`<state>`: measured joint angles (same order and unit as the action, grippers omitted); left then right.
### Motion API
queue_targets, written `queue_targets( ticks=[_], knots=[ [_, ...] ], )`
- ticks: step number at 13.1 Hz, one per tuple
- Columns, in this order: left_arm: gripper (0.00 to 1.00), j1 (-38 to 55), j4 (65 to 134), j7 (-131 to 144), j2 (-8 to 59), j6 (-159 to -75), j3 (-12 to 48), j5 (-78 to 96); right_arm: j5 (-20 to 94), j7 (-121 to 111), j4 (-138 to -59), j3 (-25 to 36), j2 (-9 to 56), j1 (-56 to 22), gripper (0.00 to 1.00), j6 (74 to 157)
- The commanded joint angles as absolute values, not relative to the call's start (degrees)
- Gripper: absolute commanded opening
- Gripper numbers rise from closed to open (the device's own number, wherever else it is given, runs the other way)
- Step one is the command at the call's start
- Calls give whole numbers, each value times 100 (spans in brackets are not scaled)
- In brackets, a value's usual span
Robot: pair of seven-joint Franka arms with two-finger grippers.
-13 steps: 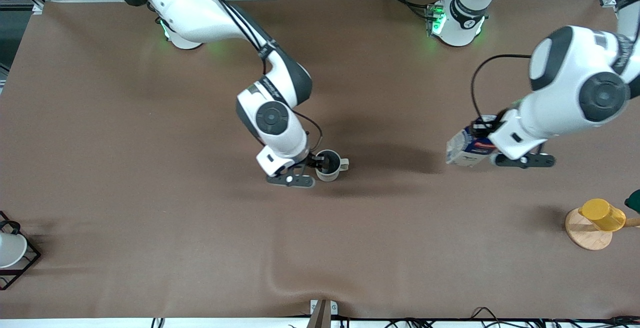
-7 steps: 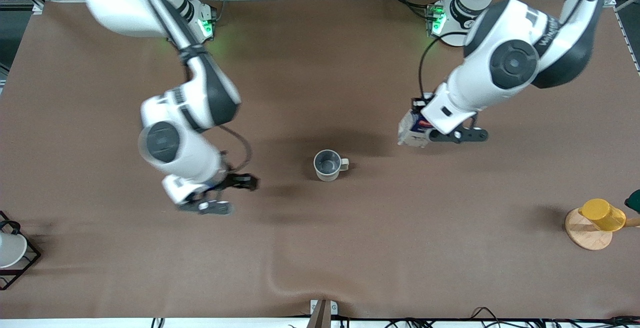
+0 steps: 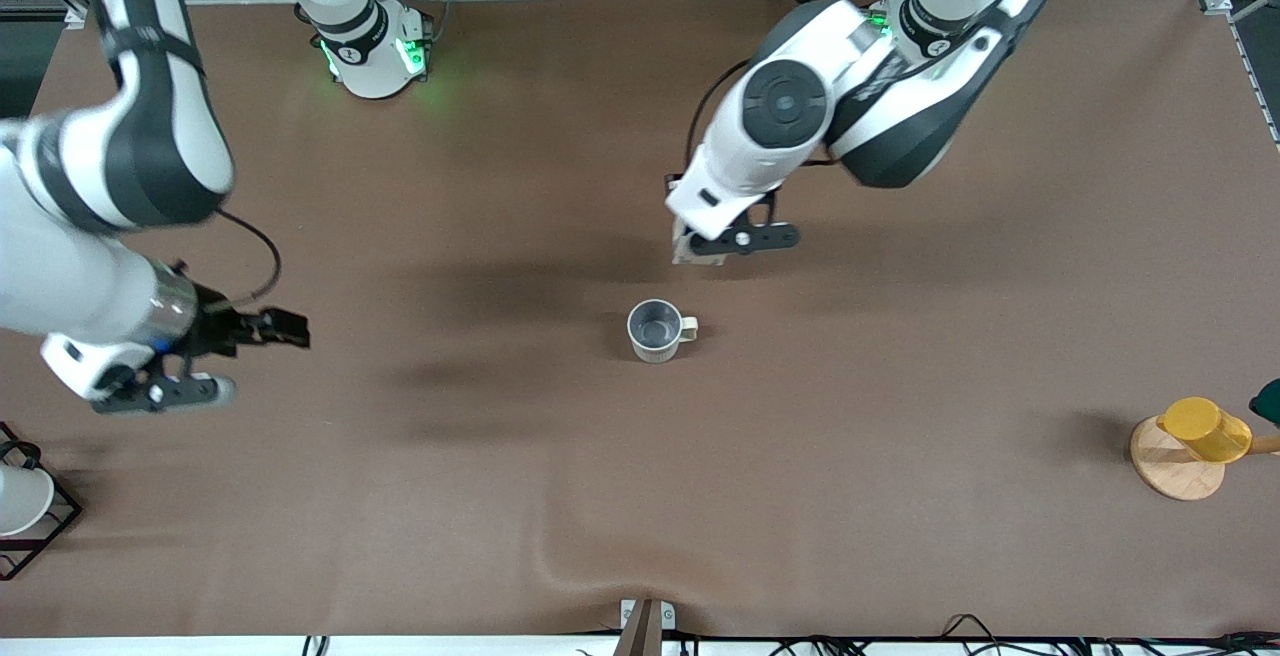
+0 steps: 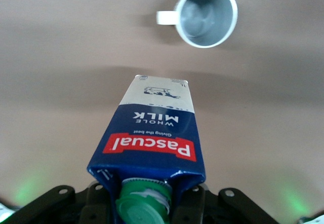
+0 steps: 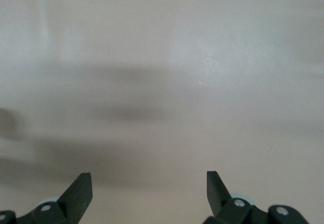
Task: Place milk next to cup
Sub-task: 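Release the mug with the right gripper and withdraw it toward its side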
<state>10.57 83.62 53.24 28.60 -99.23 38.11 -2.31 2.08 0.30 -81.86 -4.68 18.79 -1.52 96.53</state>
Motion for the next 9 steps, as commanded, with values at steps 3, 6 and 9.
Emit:
queue_targets(
  ticks=[3, 6, 9],
  knots=[
    [39, 2582, 7488, 5502, 3568, -9975, 2375, -457, 141, -780, -8535, -528, 898, 508, 100, 8844],
    [39, 2619, 7488, 5467, 3709, -10151, 2329, -448, 158, -1046, -8517, -273, 493, 563, 100, 8412],
    [40, 2540, 7488, 5458, 3753, -10389, 2320, -194, 237, -906, -8508, -133, 379, 554, 100, 8279]
  ],
)
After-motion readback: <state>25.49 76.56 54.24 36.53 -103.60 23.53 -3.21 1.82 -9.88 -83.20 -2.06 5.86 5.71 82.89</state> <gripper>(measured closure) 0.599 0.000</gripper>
